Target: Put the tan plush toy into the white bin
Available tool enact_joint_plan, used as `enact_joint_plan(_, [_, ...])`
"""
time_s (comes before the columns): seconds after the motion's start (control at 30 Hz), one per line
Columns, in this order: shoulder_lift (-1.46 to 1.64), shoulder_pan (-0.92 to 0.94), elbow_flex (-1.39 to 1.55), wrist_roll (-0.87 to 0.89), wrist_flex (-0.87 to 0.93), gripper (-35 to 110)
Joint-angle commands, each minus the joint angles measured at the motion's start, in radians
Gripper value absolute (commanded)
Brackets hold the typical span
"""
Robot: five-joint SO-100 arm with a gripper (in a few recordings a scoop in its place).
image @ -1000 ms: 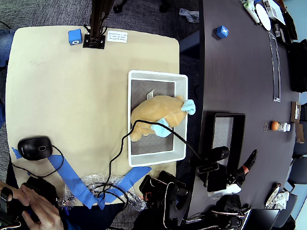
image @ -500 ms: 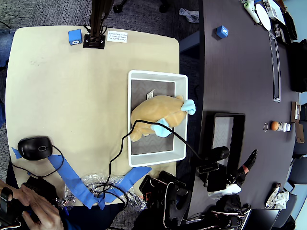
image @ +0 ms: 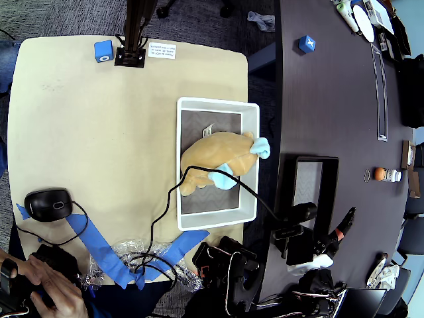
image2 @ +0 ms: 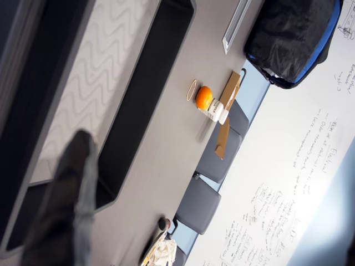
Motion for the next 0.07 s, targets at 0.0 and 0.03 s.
enact_joint_plan(0.0, [0.015, 0.008, -0.017, -0.011, 0.012, 67])
enact_joint_plan(0.03, [0.015, 0.008, -0.017, -0.011, 0.012, 67])
